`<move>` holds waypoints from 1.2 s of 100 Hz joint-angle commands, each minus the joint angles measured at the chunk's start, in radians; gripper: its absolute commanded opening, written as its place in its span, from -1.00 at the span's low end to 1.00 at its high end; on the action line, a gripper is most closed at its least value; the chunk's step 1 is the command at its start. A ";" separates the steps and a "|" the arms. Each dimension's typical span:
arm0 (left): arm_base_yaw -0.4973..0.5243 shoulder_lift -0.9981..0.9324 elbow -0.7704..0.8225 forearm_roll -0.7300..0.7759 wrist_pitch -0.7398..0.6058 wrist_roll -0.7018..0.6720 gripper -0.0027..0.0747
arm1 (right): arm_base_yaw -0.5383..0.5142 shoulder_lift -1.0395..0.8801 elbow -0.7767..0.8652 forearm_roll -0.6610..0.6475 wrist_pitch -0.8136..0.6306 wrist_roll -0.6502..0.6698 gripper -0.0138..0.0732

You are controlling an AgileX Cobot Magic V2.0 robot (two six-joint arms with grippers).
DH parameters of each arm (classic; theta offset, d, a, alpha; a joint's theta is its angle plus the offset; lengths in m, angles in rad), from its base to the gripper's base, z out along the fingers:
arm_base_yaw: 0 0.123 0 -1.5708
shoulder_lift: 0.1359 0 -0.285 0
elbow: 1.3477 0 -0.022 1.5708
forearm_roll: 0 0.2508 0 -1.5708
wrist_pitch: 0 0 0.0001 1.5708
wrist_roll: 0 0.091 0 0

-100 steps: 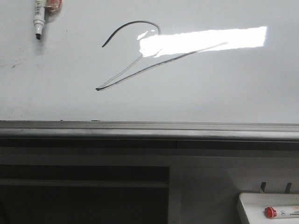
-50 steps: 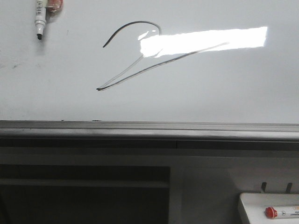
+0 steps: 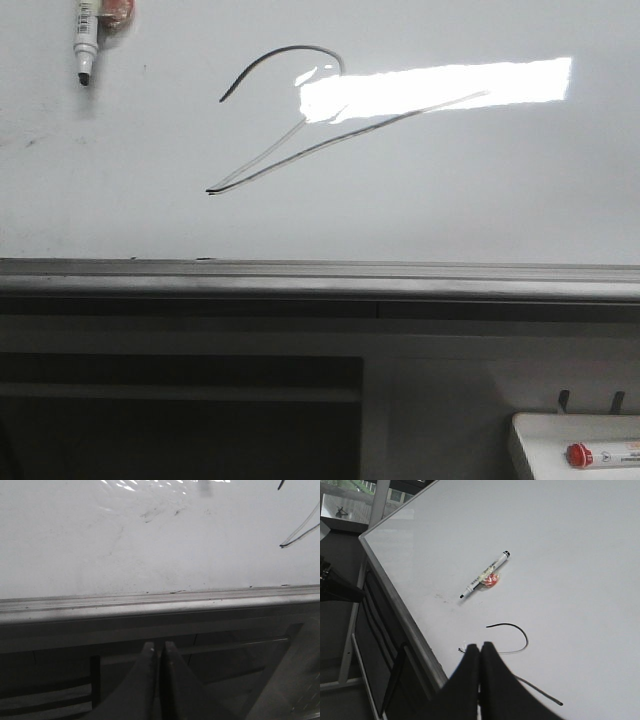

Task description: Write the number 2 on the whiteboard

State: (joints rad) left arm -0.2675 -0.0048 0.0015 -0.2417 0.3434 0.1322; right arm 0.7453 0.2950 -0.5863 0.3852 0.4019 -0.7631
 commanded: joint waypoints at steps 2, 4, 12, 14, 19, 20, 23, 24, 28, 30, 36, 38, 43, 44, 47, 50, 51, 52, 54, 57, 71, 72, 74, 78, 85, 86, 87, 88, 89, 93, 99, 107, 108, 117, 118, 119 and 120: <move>0.004 -0.025 0.007 -0.013 -0.047 -0.016 -0.98 | -0.008 0.013 -0.024 0.001 -0.077 -0.002 -0.85; 0.004 -0.025 0.007 -0.013 -0.047 -0.016 -0.98 | -0.008 0.013 -0.024 0.001 -0.077 -0.002 -0.85; 0.004 -0.025 0.007 -0.013 -0.047 -0.016 -0.98 | -0.008 0.013 -0.024 0.001 -0.077 -0.002 -0.85; 0.004 -0.025 0.007 -0.013 -0.047 -0.016 -0.98 | -0.008 0.013 -0.024 0.001 -0.077 -0.002 -0.85; 0.004 -0.025 0.007 -0.013 -0.047 -0.016 -0.98 | -0.008 0.013 -0.024 0.001 -0.077 -0.002 -0.85; 0.004 -0.025 0.007 -0.013 -0.047 -0.016 -0.98 | -0.008 0.013 -0.024 0.001 -0.077 -0.002 -0.85; 0.004 -0.025 0.007 -0.013 -0.047 -0.016 -0.98 | -0.008 0.013 -0.024 0.001 -0.077 -0.002 -0.85; 0.004 -0.025 0.007 -0.013 -0.047 -0.016 -0.98 | -0.008 0.013 -0.024 0.001 -0.077 -0.002 -0.85; 0.004 -0.025 0.007 -0.013 -0.047 -0.016 -0.98 | -0.008 0.013 -0.024 0.001 -0.077 -0.002 -0.85; 0.004 -0.025 0.007 -0.013 -0.047 -0.016 -0.98 | -0.008 0.013 -0.024 0.001 -0.077 -0.002 -0.85; 0.004 -0.025 0.007 -0.013 -0.047 -0.016 -0.98 | -0.008 0.013 -0.024 0.001 -0.077 -0.002 -0.85; 0.004 -0.025 0.007 -0.013 -0.047 -0.016 -0.98 | -0.008 0.013 -0.024 0.001 -0.077 -0.002 -0.85; 0.004 -0.025 0.007 -0.013 -0.047 -0.016 -0.98 | -0.008 0.013 -0.024 0.001 -0.077 -0.002 -0.85; 0.004 -0.025 0.007 -0.013 -0.047 -0.016 -0.98 | -0.008 0.013 -0.024 0.001 -0.077 -0.002 -0.85; 0.004 -0.025 0.007 -0.013 -0.047 -0.016 -0.98 | -0.008 0.013 -0.024 0.001 -0.077 -0.002 -0.85; 0.004 -0.025 0.007 -0.013 -0.047 -0.016 -0.98 | -0.008 0.013 -0.024 0.001 -0.077 -0.002 -0.85; 0.004 -0.025 0.007 -0.013 -0.047 -0.016 -0.98 | -0.008 0.013 -0.024 0.001 -0.077 -0.002 -0.85; 0.004 -0.025 0.007 -0.013 -0.047 -0.016 -0.98 | -0.008 0.013 -0.024 0.001 -0.077 -0.002 -0.85; 0.004 -0.025 0.007 -0.013 -0.047 -0.016 -0.98 | -0.008 0.013 -0.024 0.001 -0.077 -0.002 -0.85; 0.004 -0.025 0.007 -0.013 -0.047 -0.016 -0.98 | -0.008 0.013 -0.024 0.001 -0.077 -0.002 -0.85; 0.004 -0.025 0.007 -0.013 -0.047 -0.016 -0.98 | -0.008 0.009 -0.002 0.001 -0.087 -0.002 -0.85; 0.004 -0.025 0.007 -0.013 -0.047 -0.016 -0.98 | -0.008 0.009 0.000 0.001 -0.087 -0.002 -0.85; 0.004 -0.025 0.007 -0.013 -0.047 -0.016 -0.98 | -0.008 0.009 0.006 0.001 -0.089 -0.002 -0.85; 0.004 -0.025 0.007 -0.013 -0.047 -0.016 -0.98 | -0.008 0.009 0.018 0.001 -0.087 -0.002 -0.85; 0.004 -0.025 0.007 -0.013 -0.047 -0.016 -0.98 | -0.010 0.007 0.036 -0.001 -0.085 -0.002 -0.85; 0.004 -0.025 0.007 -0.013 -0.047 -0.016 -0.98 | -0.010 0.005 0.038 -0.005 -0.085 -0.002 -0.85; 0.004 -0.025 0.007 -0.013 -0.047 -0.016 -0.98 | -0.015 0.003 0.044 -0.018 -0.085 -0.002 -0.85; 0.004 -0.025 0.007 -0.013 -0.047 -0.016 -0.98 | -0.017 0.000 0.046 -0.029 -0.088 -0.002 -0.85; 0.004 -0.025 0.007 -0.013 -0.047 -0.016 -0.98 | -0.023 -0.002 0.052 -0.051 -0.088 -0.002 -0.85; 0.004 -0.025 0.007 -0.013 -0.047 -0.016 -0.98 | -0.048 -0.019 0.072 -0.094 -0.101 -0.001 -0.85; 0.004 -0.025 0.007 -0.013 -0.045 -0.016 -0.98 | -0.098 -0.050 0.111 -0.102 -0.142 0.039 -0.85; 0.004 -0.025 0.007 -0.013 -0.045 -0.016 -0.98 | -0.187 -0.097 0.183 -0.154 -0.194 0.230 -0.85; 0.004 -0.025 0.007 -0.013 -0.045 -0.016 -0.98 | -0.205 -0.101 0.198 -0.172 -0.198 0.276 -0.85; 0.004 -0.025 0.007 -0.013 -0.045 -0.016 -0.98 | -0.314 -0.146 0.299 -0.336 -0.247 0.587 -0.85; 0.004 -0.025 0.007 -0.013 -0.045 -0.016 -0.98 | -0.333 -0.149 0.307 -0.346 -0.255 0.607 -0.85; 0.004 -0.025 0.007 -0.013 -0.045 -0.016 -0.98 | -0.342 -0.156 0.315 -0.365 -0.259 0.643 -0.85; 0.004 -0.025 0.007 -0.013 -0.045 -0.016 -0.98 | -0.360 -0.159 0.331 -0.373 -0.267 0.658 -0.85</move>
State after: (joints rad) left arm -0.2675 -0.0048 0.0015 -0.2434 0.3434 0.1263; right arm 0.4818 0.1604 -0.3081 0.1441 0.2644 -0.3636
